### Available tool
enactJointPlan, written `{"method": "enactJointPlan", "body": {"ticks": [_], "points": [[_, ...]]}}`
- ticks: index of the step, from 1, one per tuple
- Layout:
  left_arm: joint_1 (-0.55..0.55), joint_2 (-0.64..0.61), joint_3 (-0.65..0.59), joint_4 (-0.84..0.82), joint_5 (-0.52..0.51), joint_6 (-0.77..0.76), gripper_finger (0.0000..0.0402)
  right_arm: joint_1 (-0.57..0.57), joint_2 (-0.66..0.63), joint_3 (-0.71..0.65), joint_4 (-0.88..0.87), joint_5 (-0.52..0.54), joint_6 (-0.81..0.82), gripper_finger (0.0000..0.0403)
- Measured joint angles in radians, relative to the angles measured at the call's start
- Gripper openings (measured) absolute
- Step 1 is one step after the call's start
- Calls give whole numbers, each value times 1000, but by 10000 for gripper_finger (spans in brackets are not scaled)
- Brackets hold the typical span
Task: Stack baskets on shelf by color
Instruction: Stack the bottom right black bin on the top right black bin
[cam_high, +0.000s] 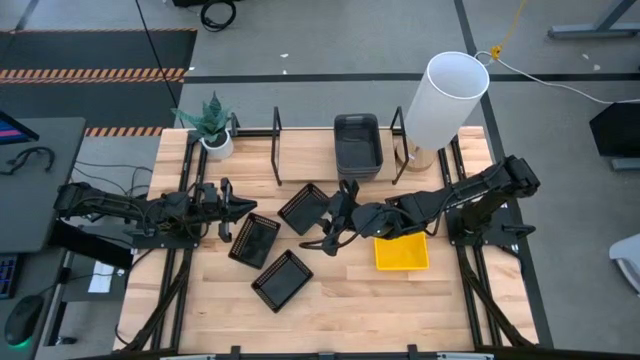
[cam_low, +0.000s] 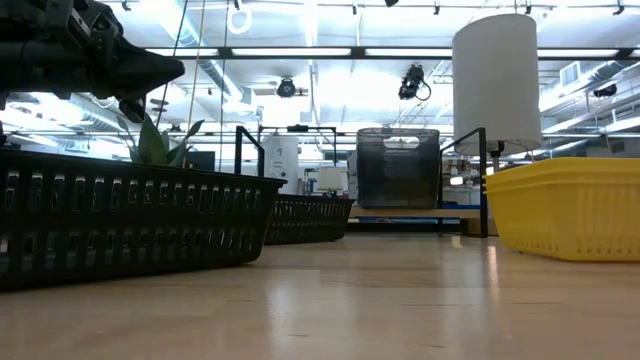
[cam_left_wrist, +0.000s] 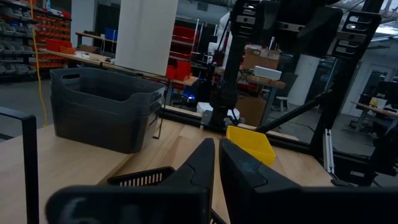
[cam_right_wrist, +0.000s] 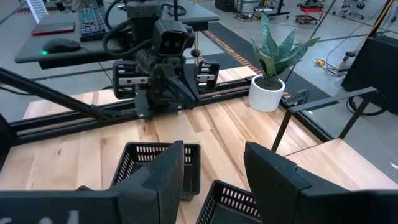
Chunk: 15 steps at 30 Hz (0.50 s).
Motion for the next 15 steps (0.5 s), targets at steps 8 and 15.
{"method": "enactJointPlan", "body": {"ticks": [8, 15], "points": [[0, 0, 0, 0, 0, 0, 36, 0, 0, 0, 0, 0, -18, 173], [0, 0, 0, 0, 0, 0, 35, -10, 0, 0, 0, 0, -26, 173]]}}
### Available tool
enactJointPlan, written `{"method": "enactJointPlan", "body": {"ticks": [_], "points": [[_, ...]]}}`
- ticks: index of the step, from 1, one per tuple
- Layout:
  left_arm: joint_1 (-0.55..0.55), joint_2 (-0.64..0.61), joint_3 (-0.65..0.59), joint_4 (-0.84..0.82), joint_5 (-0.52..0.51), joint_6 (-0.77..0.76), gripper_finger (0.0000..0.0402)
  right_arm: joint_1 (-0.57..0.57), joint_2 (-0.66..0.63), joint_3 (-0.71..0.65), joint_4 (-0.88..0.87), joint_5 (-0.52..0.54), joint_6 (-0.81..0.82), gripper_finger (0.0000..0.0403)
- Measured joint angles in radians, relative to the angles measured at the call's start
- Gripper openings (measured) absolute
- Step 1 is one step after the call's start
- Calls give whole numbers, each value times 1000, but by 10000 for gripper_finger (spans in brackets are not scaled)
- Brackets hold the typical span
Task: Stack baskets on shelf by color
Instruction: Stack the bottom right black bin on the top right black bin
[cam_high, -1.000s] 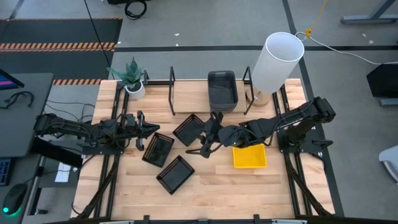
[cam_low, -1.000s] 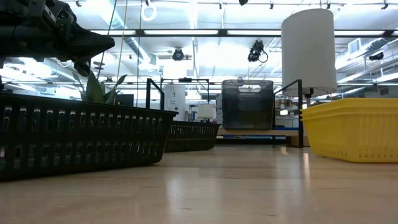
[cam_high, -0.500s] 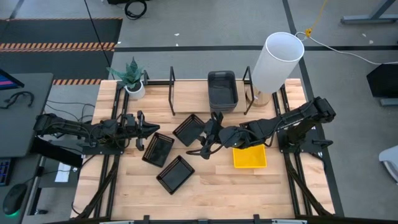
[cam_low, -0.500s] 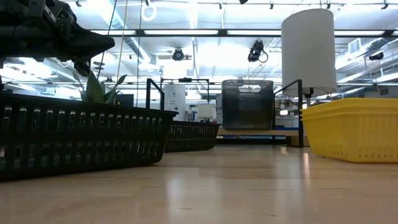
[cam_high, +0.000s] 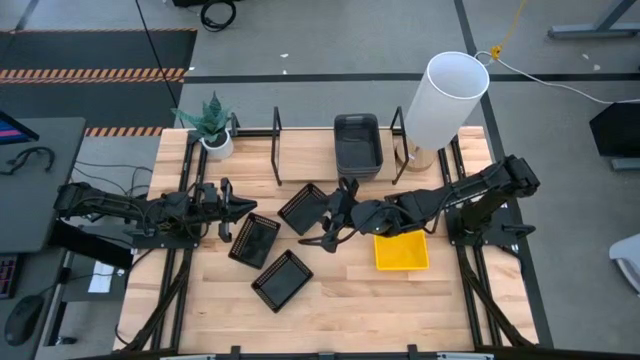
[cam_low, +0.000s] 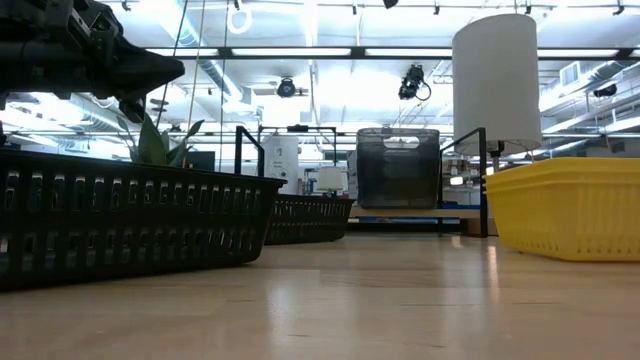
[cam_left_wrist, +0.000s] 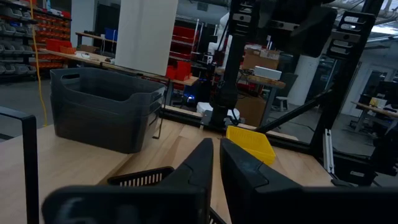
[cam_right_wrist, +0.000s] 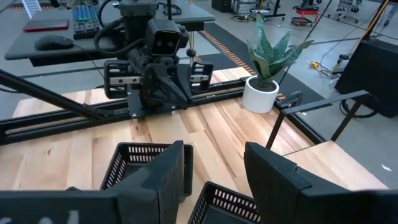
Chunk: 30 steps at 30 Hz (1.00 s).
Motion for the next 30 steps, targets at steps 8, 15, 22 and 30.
{"method": "enactJointPlan", "body": {"ticks": [8, 15, 22, 30], "points": [[0, 0, 0, 0, 0, 0, 29, -7, -39, 2, -73, -107, 61, 168], [0, 0, 0, 0, 0, 0, 38, -9, -68, 2, -316, -137, 193, 154], [0, 0, 0, 0, 0, 0, 32, 10, -69, -109, -280, -133, 235, 153], [0, 0, 0, 0, 0, 0, 32, -29, -71, -164, -217, -152, 255, 153]]}}
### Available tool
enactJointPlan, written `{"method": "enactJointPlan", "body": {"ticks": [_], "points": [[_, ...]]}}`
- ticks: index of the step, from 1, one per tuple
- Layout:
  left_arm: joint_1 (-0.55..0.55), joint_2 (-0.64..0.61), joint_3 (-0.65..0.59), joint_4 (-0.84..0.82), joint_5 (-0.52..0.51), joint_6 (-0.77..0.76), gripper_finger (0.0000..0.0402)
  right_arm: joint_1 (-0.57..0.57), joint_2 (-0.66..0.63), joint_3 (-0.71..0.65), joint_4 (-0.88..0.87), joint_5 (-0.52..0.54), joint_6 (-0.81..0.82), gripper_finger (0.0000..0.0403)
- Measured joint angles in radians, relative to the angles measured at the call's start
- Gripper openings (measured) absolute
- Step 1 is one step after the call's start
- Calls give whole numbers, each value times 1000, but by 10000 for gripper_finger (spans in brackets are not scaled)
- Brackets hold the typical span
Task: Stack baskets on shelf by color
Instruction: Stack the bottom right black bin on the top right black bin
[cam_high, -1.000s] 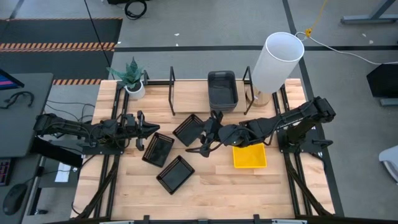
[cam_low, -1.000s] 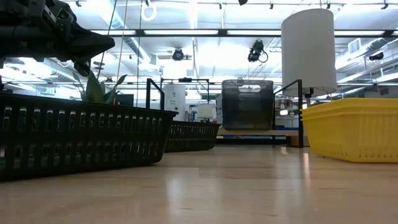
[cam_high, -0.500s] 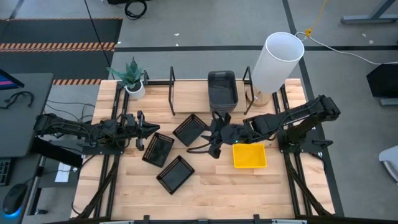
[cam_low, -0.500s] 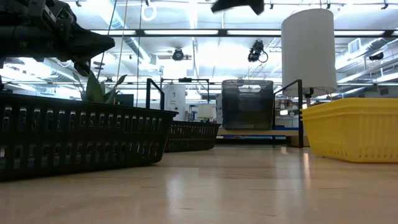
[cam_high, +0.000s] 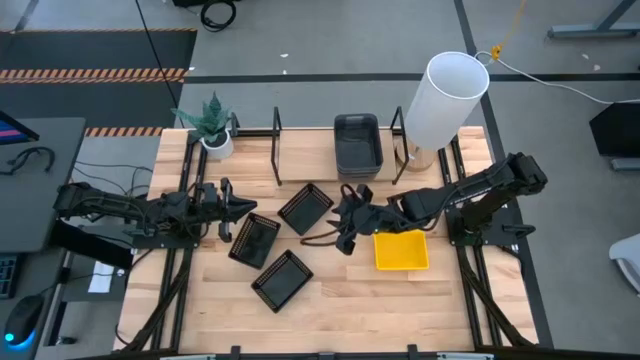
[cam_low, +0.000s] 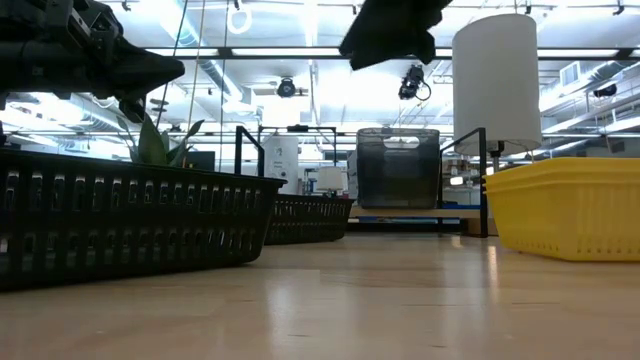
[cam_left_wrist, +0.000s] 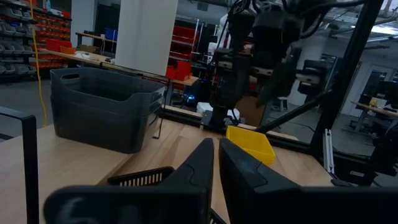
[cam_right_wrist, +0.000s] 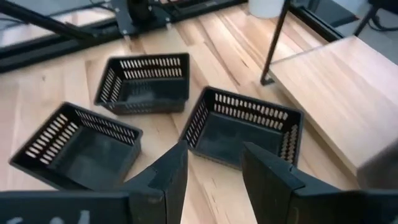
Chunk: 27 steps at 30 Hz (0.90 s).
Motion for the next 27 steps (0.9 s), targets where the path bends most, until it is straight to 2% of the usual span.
{"method": "enactJointPlan", "body": {"ticks": [27], "points": [[0, 0, 0, 0, 0, 0, 36, -42, -52, 0, 86, -6, -80, 152]]}}
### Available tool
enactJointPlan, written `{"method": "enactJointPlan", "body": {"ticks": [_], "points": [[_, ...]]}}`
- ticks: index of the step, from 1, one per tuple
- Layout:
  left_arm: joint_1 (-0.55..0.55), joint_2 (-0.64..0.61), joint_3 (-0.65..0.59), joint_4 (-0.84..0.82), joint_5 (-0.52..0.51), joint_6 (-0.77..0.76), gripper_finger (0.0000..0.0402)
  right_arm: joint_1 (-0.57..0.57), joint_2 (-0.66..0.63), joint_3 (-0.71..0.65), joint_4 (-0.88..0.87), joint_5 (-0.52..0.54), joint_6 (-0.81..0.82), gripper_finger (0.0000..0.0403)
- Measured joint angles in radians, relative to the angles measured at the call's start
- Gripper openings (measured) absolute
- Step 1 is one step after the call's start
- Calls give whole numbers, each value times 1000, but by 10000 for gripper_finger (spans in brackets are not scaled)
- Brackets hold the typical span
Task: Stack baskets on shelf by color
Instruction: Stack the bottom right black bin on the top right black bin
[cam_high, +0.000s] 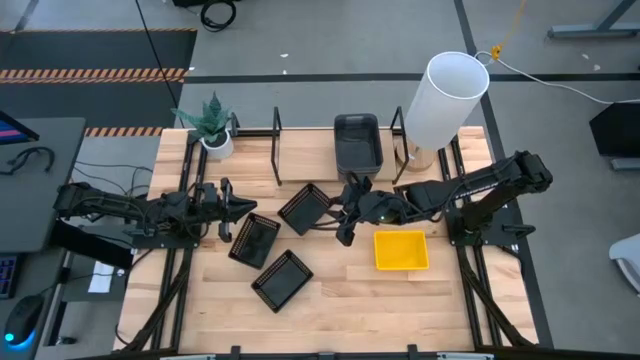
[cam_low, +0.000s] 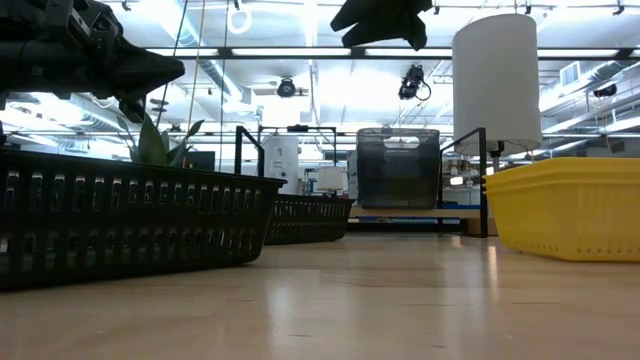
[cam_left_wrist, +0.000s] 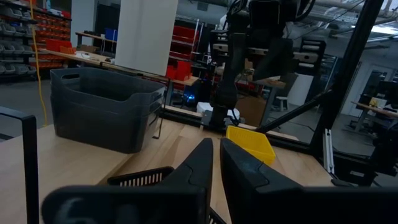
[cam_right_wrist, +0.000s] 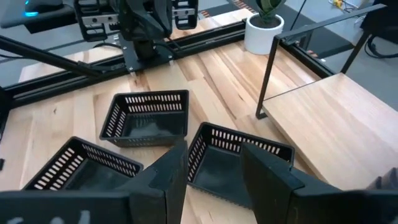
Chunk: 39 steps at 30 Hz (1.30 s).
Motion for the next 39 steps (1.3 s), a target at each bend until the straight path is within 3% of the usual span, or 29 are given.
{"method": "enactJointPlan", "body": {"ticks": [39], "points": [[0, 0, 0, 0, 0, 0, 36, -1, 1, 0, -3, -26, 7, 152]]}}
